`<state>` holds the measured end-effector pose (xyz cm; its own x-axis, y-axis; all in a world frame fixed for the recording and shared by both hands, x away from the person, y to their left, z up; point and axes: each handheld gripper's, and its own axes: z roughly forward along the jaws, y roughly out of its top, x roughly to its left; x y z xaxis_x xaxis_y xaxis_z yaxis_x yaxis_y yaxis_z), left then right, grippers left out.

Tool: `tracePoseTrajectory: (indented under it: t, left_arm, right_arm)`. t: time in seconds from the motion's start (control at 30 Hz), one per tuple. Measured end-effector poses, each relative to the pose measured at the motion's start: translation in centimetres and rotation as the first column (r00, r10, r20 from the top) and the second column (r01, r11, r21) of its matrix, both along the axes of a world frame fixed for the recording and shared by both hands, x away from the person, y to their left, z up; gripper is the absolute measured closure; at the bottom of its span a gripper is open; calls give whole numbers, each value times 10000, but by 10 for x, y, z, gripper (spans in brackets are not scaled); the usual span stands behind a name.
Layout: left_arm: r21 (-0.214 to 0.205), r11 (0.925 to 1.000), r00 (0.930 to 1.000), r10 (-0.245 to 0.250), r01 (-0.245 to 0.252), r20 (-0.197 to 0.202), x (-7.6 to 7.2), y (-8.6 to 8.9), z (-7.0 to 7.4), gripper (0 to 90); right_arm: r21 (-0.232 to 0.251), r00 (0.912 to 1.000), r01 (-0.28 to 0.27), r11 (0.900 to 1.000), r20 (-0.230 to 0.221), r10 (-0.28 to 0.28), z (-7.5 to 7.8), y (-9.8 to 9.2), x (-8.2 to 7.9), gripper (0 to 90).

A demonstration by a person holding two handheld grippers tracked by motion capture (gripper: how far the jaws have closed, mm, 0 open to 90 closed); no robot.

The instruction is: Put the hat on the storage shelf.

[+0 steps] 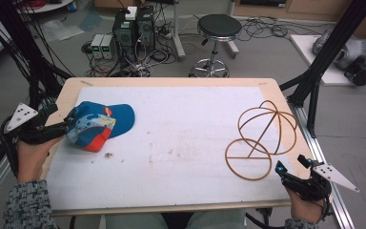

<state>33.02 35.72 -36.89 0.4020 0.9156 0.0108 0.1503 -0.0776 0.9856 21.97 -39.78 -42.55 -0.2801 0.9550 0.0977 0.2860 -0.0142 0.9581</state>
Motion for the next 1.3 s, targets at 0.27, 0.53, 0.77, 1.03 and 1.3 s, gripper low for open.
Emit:
tracePoseTrajectory:
  t: [0.27,0.53,0.77,1.03,1.3]
  left_arm:
    - [37,10000,9999,-85,85,53,3,-3,0,244]
    - [371,9991,9998,-185,185,-6,8,-5,-3,306]
    - [464,9989,9997,-98,110,-242,16,-6,-14,376]
    - [461,9987,9954,277,-236,-916,28,-1,-29,396]
    - [200,9997,9972,178,-164,-727,30,2,-30,443]
  right_arm:
    - [90,10000,80,9999,39,-80,0,-3,-4,115]
    - [19,10000,86,10000,9,-86,0,-4,-5,115]
    - [-27,10000,41,10000,-30,-41,-1,-4,-4,115]
    - [6,10000,69,10000,-61,-69,-1,-6,-6,115]
    - [-3,9998,153,9999,-82,-153,-1,-8,-10,115]
